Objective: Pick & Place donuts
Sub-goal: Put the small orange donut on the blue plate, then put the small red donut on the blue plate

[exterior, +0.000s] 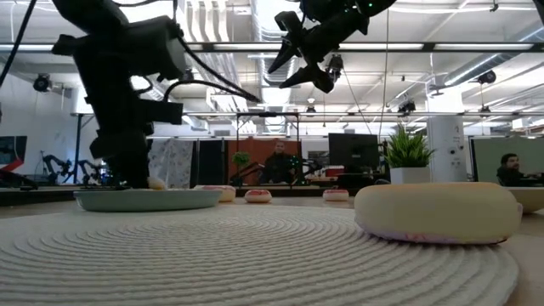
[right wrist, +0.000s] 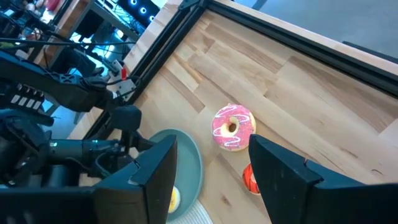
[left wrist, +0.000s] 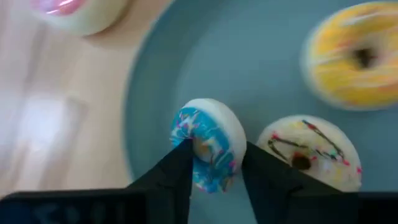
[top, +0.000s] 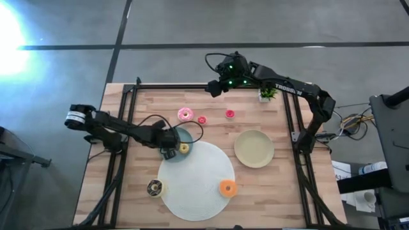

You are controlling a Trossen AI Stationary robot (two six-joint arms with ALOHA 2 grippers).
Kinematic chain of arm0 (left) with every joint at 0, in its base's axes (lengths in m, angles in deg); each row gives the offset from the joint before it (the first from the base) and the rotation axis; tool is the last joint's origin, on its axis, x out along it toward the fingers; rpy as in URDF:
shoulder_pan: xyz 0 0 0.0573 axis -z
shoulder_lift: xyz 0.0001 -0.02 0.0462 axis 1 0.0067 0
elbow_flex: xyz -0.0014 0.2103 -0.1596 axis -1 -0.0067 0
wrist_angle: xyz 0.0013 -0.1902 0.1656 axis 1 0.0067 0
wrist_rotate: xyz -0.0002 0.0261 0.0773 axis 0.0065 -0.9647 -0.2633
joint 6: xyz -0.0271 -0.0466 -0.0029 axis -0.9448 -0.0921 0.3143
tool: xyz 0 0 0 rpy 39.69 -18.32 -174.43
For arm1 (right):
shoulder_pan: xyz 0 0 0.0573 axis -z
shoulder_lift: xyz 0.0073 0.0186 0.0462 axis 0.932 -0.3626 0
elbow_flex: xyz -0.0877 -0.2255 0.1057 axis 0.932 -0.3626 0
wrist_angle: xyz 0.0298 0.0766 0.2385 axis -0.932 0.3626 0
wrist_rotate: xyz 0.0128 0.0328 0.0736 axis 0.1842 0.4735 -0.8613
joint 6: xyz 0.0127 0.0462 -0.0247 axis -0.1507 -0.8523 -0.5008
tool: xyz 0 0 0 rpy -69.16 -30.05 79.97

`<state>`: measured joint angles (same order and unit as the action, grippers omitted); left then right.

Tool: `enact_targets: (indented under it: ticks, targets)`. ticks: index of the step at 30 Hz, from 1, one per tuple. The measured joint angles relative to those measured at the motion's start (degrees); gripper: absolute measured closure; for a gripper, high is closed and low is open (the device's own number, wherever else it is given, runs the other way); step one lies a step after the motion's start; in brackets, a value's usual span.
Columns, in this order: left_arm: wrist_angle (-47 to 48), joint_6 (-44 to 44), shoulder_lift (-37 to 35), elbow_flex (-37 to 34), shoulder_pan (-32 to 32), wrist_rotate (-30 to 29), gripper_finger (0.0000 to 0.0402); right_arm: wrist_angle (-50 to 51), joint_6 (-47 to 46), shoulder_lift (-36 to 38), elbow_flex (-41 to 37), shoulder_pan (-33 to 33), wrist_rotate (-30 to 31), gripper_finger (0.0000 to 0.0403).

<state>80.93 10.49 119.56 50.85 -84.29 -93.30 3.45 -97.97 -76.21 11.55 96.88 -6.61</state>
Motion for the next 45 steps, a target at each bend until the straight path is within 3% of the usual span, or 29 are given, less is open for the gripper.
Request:
enact_targets:
  ticks: [5, 9, 17, 26, 32, 45]
  targets:
    - [1.61, 0.52, -1.24, 2.31, 0.04, 6.01, 0.0262, 0.11, 0.56, 0.00, -0.02, 0.00, -0.02, 0.0211]
    - [5.53, 0.73, -3.54, 4.16, 0.09, 7.07, 0.0258, 1.62, 1.86, 0.00, -0.02, 0.00, -0.02, 0.0211]
    - [15.24, -2.07, -11.12, 9.43, 0.16, 7.31, 0.0264, 16.48, 10.70, 0.00, -1.24, -0.50, -0.01, 0.0211]
    - [12.40, -6.53, -22.20, 12.93, 0.42, 5.68, 0.0265, 17.32, 7.92, -0.04, -14.66, 0.89, 0.44, 0.0211]
    - [8.27, -9.61, -27.03, 13.20, 0.46, 5.54, 0.0265, 13.60, 6.40, -0.55, -20.80, 1.65, 11.30, 0.0211]
    - [0.51, -9.56, -29.80, 13.22, 0.44, 5.54, 0.0265, 9.55, 5.75, -8.84, -18.86, 5.40, 11.37, 0.0211]
